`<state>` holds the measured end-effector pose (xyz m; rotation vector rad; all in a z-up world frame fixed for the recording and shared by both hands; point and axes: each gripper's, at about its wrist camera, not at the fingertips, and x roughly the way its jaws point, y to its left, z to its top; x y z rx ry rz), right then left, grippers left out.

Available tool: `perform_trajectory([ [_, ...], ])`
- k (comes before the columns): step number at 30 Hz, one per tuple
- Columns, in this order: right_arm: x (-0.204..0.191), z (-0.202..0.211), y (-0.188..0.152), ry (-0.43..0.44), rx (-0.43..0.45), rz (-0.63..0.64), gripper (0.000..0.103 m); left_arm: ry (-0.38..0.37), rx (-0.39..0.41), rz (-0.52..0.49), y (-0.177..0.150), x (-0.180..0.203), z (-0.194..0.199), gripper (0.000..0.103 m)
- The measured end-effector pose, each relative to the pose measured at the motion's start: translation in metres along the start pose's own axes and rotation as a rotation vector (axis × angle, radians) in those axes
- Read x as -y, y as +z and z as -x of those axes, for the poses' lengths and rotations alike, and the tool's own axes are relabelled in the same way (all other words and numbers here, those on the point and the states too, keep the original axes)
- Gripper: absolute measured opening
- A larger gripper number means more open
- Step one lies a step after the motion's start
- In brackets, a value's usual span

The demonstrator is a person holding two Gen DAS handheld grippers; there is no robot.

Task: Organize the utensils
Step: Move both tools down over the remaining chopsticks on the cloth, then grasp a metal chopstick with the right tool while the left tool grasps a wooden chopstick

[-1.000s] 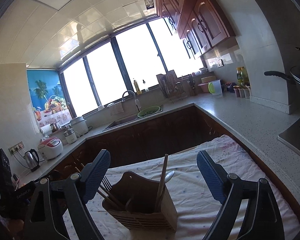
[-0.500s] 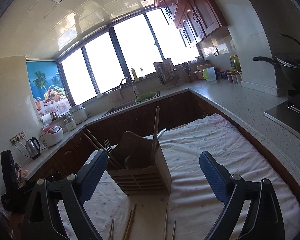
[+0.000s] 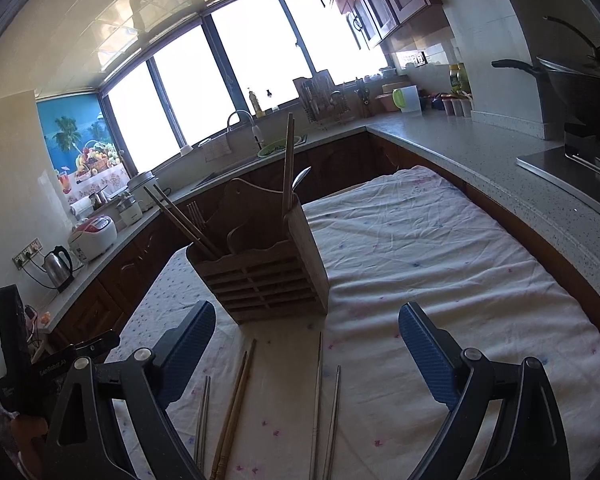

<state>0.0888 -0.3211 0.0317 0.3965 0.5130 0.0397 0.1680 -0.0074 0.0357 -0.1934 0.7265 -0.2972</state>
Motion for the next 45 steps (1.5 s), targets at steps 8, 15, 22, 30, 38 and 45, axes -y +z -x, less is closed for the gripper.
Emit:
perform_trajectory([
  [8,-0.005,-0.014,-0.005,0.006,-0.049,0.030,0.093,-0.012,-0.054,-0.039,-0.005,0.016,-0.017,0.079],
  [15,-0.004,-0.038,-0.014,0.007,-0.133,0.042,0.073,-0.012,-0.132,-0.105,-0.014,0.036,-0.043,0.075],
  [22,-0.003,-0.068,-0.024,-0.007,-0.231,0.062,0.045,-0.006,-0.241,-0.182,-0.026,0.059,-0.081,0.059],
  [30,0.001,-0.107,-0.038,-0.016,-0.345,0.083,0.027,0.006,-0.320,-0.216,-0.031,0.067,-0.115,0.042],
  [38,-0.003,-0.129,-0.046,-0.024,-0.401,0.110,0.024,-0.001,-0.337,-0.242,-0.033,0.069,-0.123,0.035],
  [45,-0.010,-0.143,-0.045,-0.043,-0.420,0.159,0.023,0.047,-0.343,-0.345,-0.032,0.088,-0.134,0.031],
])
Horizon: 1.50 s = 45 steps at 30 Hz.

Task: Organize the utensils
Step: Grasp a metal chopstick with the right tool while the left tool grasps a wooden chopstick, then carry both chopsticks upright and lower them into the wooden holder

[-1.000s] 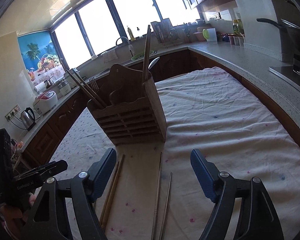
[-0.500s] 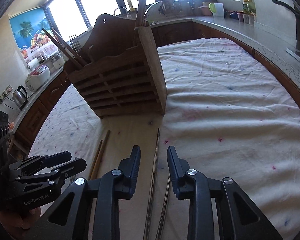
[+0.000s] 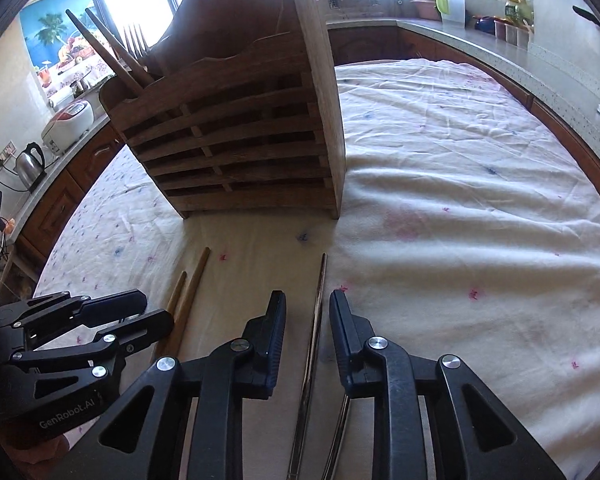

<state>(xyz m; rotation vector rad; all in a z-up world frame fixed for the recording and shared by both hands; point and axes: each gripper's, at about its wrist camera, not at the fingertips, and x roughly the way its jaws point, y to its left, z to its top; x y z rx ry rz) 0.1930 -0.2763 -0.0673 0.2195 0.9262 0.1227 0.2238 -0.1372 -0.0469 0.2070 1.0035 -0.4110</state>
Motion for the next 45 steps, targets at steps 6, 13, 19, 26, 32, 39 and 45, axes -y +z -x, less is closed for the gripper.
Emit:
perform_trajectory([
  [6,-0.002,-0.007,0.003,-0.054,0.011,0.055,0.008,0.013,0.030,-0.046,-0.001,0.006,0.001,0.009],
  [13,0.005,-0.002,0.004,-0.018,0.012,0.004,0.005,-0.048,0.062,0.040,-0.005,-0.014,0.017,0.005],
  [19,0.010,0.034,0.007,0.040,0.080,-0.048,0.004,-0.125,0.139,0.098,-0.005,-0.033,0.062,0.005],
  [26,0.001,0.095,0.015,0.088,0.205,-0.051,0.004,-0.182,0.248,0.127,-0.006,-0.043,0.117,0.005],
  [32,-0.004,0.140,0.025,0.107,0.310,-0.056,0.004,-0.223,0.332,0.153,-0.001,-0.050,0.159,0.005],
  [39,-0.009,0.182,0.039,0.090,0.437,-0.038,0.004,-0.220,0.414,0.173,0.006,-0.062,0.187,0.005],
  [45,-0.009,0.196,0.047,0.089,0.486,-0.038,0.004,-0.211,0.446,0.186,0.009,-0.068,0.196,0.005],
])
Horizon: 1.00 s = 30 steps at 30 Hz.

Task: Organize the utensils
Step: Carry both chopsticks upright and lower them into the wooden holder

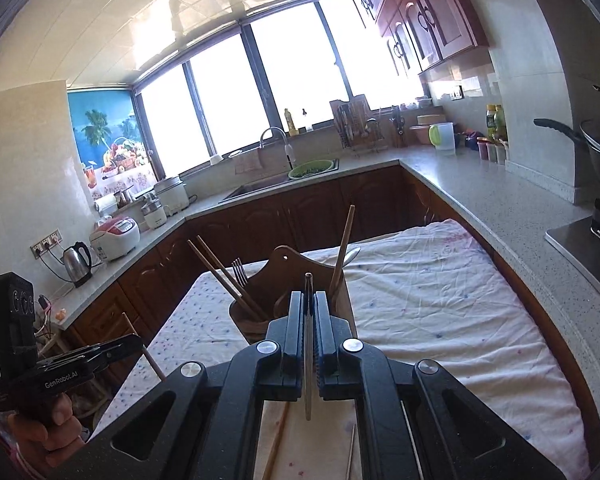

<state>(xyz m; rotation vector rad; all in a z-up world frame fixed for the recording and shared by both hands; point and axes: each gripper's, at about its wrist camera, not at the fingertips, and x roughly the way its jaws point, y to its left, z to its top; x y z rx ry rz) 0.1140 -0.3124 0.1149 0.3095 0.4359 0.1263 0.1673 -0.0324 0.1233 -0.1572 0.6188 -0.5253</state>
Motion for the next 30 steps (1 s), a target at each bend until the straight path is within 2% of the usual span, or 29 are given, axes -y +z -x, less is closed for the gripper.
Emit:
perform_trajectory([
  [22,0.000,-0.001,0.015,-0.002,0.046,0.005,0.004,0.019,0.070,0.009,0.027,-0.005,0.003,0.005],
  [30,-0.002,-0.005,0.050,-0.015,0.128,0.018,0.004,0.028,0.206,-0.021,0.076,0.005,0.007,0.004],
])
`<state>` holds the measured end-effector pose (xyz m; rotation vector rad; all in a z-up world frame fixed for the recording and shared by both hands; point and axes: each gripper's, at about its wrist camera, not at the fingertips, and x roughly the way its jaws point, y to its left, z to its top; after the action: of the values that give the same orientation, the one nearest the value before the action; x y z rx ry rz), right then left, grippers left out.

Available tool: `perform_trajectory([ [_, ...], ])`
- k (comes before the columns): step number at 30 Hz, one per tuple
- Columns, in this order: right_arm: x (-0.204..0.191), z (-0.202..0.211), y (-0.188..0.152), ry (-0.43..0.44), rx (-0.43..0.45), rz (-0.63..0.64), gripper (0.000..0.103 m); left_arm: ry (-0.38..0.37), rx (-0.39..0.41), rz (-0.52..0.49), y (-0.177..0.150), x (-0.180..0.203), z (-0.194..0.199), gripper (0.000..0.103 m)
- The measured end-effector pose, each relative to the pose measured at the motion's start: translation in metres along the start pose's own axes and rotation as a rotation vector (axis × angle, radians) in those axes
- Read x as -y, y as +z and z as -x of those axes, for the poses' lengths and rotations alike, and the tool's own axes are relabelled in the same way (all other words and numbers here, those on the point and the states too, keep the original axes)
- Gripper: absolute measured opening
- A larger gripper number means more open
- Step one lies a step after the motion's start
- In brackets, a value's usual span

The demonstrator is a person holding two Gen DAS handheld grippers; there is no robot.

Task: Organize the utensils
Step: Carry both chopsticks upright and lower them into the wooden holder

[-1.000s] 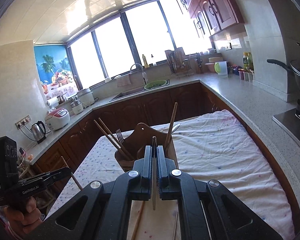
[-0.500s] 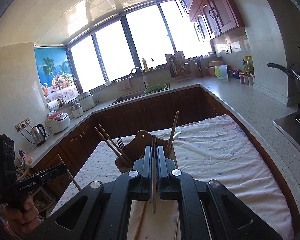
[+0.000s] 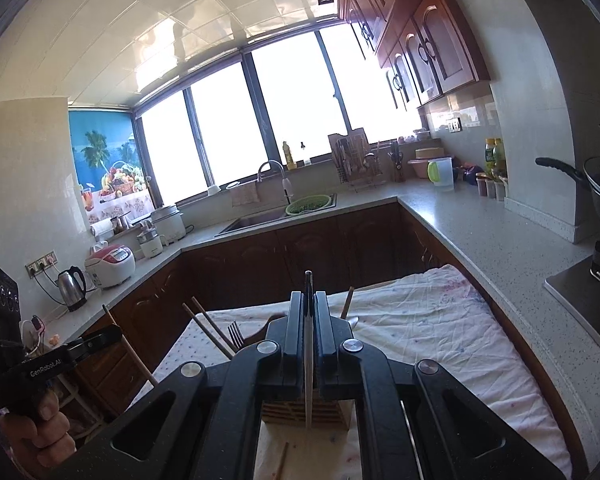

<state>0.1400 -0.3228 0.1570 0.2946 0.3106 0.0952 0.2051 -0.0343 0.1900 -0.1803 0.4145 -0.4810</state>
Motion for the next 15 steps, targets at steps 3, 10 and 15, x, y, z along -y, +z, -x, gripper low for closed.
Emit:
perform_trajectory([
  [3,-0.001,-0.010,0.017,0.001,0.027,0.007,0.004,0.019,0.060,-0.010,0.021,0.003,-0.007,0.005],
  [10,0.001,-0.037,0.037,-0.021,0.056,0.007,0.004,0.058,0.116,0.036,0.040,-0.006,-0.040,0.005],
  [15,0.007,-0.060,0.021,-0.033,0.014,-0.004,0.004,0.089,0.075,0.071,0.017,-0.014,-0.068,0.005],
])
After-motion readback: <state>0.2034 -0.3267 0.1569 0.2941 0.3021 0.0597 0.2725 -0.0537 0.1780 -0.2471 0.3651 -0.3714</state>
